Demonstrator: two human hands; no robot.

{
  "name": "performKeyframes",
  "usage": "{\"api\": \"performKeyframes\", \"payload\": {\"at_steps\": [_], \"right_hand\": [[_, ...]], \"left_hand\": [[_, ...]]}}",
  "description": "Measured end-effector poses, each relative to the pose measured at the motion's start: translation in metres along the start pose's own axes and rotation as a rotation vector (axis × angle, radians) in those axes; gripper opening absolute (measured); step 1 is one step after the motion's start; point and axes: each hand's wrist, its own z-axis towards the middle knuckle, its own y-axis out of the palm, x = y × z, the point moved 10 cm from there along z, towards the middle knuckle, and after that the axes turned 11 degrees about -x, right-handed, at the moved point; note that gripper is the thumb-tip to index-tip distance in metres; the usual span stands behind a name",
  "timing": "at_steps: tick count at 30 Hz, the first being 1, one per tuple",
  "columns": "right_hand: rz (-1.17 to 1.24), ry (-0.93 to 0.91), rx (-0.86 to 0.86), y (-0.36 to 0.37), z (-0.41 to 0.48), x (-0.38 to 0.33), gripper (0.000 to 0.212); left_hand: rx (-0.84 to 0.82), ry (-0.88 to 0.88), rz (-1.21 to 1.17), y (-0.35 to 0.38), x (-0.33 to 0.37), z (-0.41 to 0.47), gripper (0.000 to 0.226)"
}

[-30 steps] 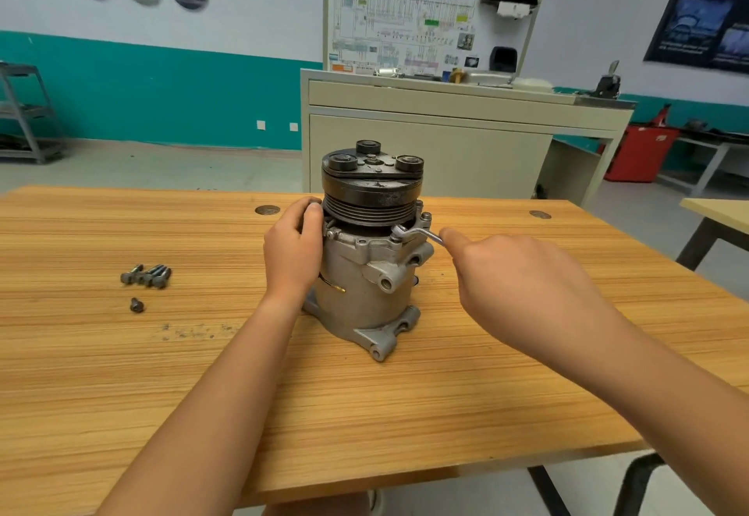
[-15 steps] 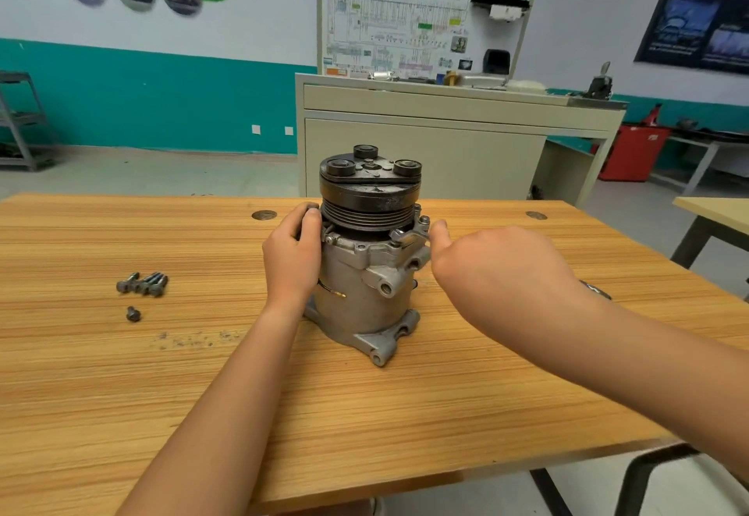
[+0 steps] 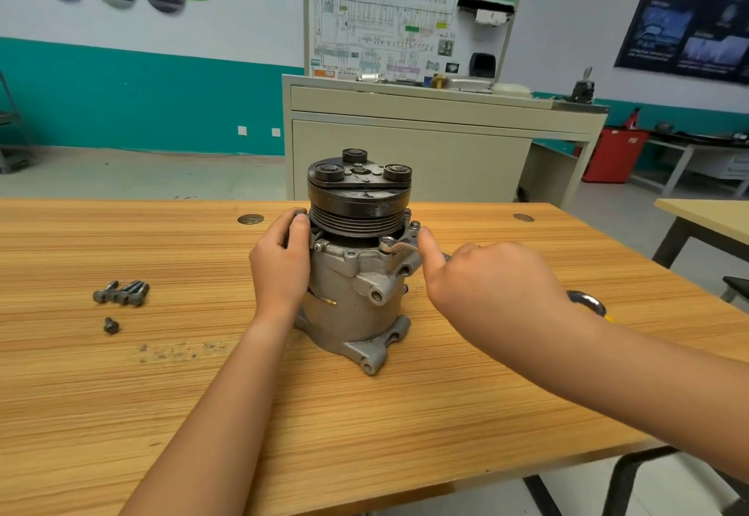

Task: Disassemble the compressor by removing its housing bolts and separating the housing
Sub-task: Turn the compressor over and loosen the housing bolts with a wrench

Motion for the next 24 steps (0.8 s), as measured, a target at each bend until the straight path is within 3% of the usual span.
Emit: {"api": "performKeyframes", "payload": {"at_steps": [14, 19, 24], "right_hand": [[0.046, -0.057, 0.348, 0.023, 0.049, 0.056, 0.061], [0.386, -0.009, 0.700, 0.021, 0.059, 0.049, 0.036], [0.676, 0.070, 0.813, 0.017, 0.026, 0.069, 0.036]], "left_hand": [[0.007, -0.015, -0.049, 0.001, -0.003, 0.000, 0.028], [0.014, -0.008, -0.049, -0.001, -0.003, 0.001, 0.028], [0.007, -0.017, -0.053, 0.000, -0.004, 0.001, 0.028]]}}
